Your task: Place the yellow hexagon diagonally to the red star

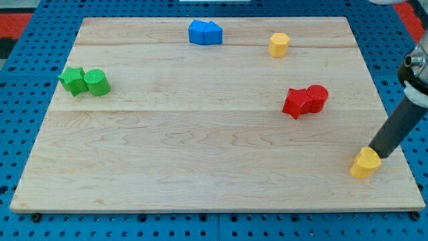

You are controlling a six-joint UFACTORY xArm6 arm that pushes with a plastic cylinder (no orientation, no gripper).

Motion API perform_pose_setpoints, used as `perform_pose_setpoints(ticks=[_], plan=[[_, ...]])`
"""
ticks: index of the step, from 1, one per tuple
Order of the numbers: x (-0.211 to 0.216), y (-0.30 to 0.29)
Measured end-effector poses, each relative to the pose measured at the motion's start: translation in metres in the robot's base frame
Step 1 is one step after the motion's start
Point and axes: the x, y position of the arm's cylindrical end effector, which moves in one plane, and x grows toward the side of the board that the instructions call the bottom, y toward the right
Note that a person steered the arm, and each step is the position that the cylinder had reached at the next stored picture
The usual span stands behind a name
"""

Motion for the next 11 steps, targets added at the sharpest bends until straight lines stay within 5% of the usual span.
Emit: perform_pose_setpoints(ticks=[2, 4, 5, 6, 9, 11], plan=[[-0.123, 0.013], [-0.253, -0.077], [-0.268, -0.125], [-0.223, -0.14], [-0.176, -0.241], [-0.107, -0.215]])
